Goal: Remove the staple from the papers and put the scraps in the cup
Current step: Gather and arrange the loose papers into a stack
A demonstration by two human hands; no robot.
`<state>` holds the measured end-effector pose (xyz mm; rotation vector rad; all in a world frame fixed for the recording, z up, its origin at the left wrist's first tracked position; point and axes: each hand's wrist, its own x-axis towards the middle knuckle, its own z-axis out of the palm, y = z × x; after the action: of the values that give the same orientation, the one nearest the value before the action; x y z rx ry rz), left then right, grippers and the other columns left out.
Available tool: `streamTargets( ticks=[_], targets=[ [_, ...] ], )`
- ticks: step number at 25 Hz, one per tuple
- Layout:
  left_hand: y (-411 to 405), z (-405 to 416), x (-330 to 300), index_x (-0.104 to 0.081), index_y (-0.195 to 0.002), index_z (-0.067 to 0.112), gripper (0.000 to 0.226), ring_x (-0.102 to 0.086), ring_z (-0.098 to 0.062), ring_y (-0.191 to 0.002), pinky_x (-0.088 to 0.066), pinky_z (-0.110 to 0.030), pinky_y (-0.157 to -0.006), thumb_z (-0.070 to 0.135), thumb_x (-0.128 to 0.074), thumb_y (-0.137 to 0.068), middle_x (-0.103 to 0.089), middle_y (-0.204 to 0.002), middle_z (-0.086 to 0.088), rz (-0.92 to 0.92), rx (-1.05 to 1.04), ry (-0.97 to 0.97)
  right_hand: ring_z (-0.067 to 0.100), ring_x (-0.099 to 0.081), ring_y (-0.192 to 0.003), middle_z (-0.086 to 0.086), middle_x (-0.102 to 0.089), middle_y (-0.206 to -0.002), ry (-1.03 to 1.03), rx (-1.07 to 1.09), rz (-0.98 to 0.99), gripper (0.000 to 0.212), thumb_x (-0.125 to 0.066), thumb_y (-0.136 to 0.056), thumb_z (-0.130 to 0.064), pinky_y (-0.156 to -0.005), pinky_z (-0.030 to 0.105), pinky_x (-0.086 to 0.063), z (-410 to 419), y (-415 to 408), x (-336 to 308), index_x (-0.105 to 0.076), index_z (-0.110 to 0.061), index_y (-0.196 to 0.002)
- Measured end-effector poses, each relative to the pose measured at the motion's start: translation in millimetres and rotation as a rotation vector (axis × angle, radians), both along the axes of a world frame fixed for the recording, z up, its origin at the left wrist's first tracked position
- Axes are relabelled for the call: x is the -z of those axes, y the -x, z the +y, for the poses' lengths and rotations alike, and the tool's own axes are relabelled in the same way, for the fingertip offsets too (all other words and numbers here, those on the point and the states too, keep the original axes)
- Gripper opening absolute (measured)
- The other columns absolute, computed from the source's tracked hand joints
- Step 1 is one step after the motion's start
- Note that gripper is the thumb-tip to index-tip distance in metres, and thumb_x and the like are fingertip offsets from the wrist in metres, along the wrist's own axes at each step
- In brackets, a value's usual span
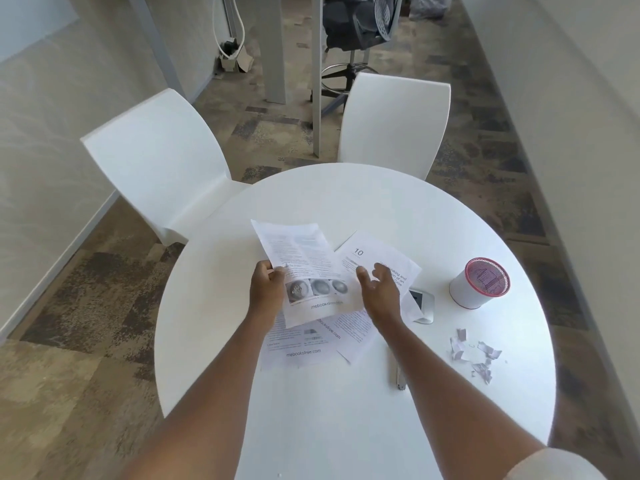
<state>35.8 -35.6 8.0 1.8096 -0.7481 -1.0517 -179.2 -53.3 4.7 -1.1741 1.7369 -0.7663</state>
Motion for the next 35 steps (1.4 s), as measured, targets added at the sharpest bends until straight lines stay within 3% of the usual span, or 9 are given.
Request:
streamTargets(
  ticks=[4,6,8,12,16,19,23,30,35],
  targets=[
    [-8,6,-13,-0.061,-0.107,0.019,0.008,-0.071,-0.024,-0.087,-0.056,-0.034,-0.072,0.022,-0.055,-0.101,-0.073,-0.11,-0.013,0.342,0.113,-0.04,0.034,-0.063,-0.114,0.013,-0.065,-0.121,-0.268,0.04,-0.382,0.075,-0.056,-0.084,-0.072,-0.09,0.035,-0.045,-20,14,-7,-0.059,-0.007,-0.121],
    [-4,10,-22,-0.061,-0.107,0.016,0.008,-0.072,-0.019,-0.081,-0.058,-0.029,-0.068,0.017,-0.055,-0.102,-0.074,-0.103,-0.011,0.506,0.193,-0.046,0.035,-0.068,-0.111,0.014,-0.072,-0.118,-0.352,-0.017,-0.568,0.06,-0.062,-0.087,-0.06,-0.095,0.042,-0.052,-18,23,-9,-0.065,-0.011,-0.122],
    [0,11,-27,-0.06,-0.108,0.015,0.009,-0.072,-0.017,-0.082,-0.058,-0.027,-0.068,0.016,-0.055,-0.102,-0.075,-0.099,-0.007,0.508,0.312,-0.065,0.033,-0.068,-0.111,0.014,-0.072,-0.12,-0.359,-0.04,-0.671,0.054,-0.076,-0.083,-0.041,-0.099,0.048,-0.051,-13,30,-10,-0.065,-0.01,-0.126],
    [16,-4,-21,-0.064,-0.1,0.018,0.018,-0.067,-0.017,-0.082,-0.055,-0.029,-0.069,0.009,-0.048,-0.103,-0.073,-0.099,-0.004,0.179,0.487,-0.137,0.037,-0.07,-0.1,0.019,-0.073,-0.11,-0.231,0.119,-0.6,0.035,-0.074,-0.084,-0.003,-0.088,0.05,-0.057,-4,54,-15,-0.067,-0.002,-0.118],
    [36,-28,-3,-0.066,-0.117,0.015,0.029,-0.065,-0.022,-0.105,-0.048,-0.032,-0.091,0.009,-0.044,-0.099,-0.069,-0.124,-0.004,-0.388,0.437,-0.118,0.025,-0.07,-0.081,0.01,-0.074,-0.095,-0.103,0.245,-0.503,0.022,-0.072,-0.085,0.001,-0.071,0.034,-0.056,-4,91,-22,-0.069,-0.005,-0.106],
    [50,-46,12,-0.055,-0.136,0.012,0.041,-0.056,-0.029,-0.126,-0.044,-0.038,-0.105,0.02,-0.054,-0.096,-0.062,-0.137,-0.009,-0.571,0.513,-0.134,0.023,-0.067,-0.078,0.008,-0.072,-0.091,-0.055,0.312,-0.476,0.02,-0.068,-0.087,0.003,-0.069,0.032,-0.054,-1,111,-22,-0.067,-0.006,-0.105],
    [70,-63,20,-0.044,-0.142,0.012,0.057,-0.045,-0.034,-0.13,-0.037,-0.047,-0.105,0.038,-0.06,-0.094,-0.052,-0.142,-0.011,-0.809,0.616,-0.234,0.023,-0.066,-0.078,0.005,-0.071,-0.088,-0.042,0.33,-0.436,0.019,-0.067,-0.088,0.003,-0.065,0.03,-0.051,3,126,-15,-0.065,-0.008,-0.104],
    [79,-76,34,-0.045,-0.134,0.016,0.07,-0.048,-0.032,-0.125,-0.034,-0.049,-0.101,0.047,-0.075,-0.08,-0.049,-0.133,-0.01,-0.941,0.653,-0.295,0.021,-0.069,-0.08,0.008,-0.073,-0.095,-0.066,0.28,-0.428,0.021,-0.069,-0.087,0.001,-0.064,0.029,-0.054,2,123,9,-0.067,-0.008,-0.107],
    [69,-83,38,-0.062,-0.121,0.02,0.053,-0.06,-0.025,-0.115,-0.039,-0.039,-0.096,0.035,-0.082,-0.075,-0.066,-0.122,-0.001,-0.637,0.558,-0.303,0.032,-0.071,-0.089,0.014,-0.075,-0.102,-0.083,0.258,-0.449,0.021,-0.071,-0.085,0.001,-0.077,0.04,-0.058,5,120,19,-0.069,-0.013,-0.101]
  ],
)
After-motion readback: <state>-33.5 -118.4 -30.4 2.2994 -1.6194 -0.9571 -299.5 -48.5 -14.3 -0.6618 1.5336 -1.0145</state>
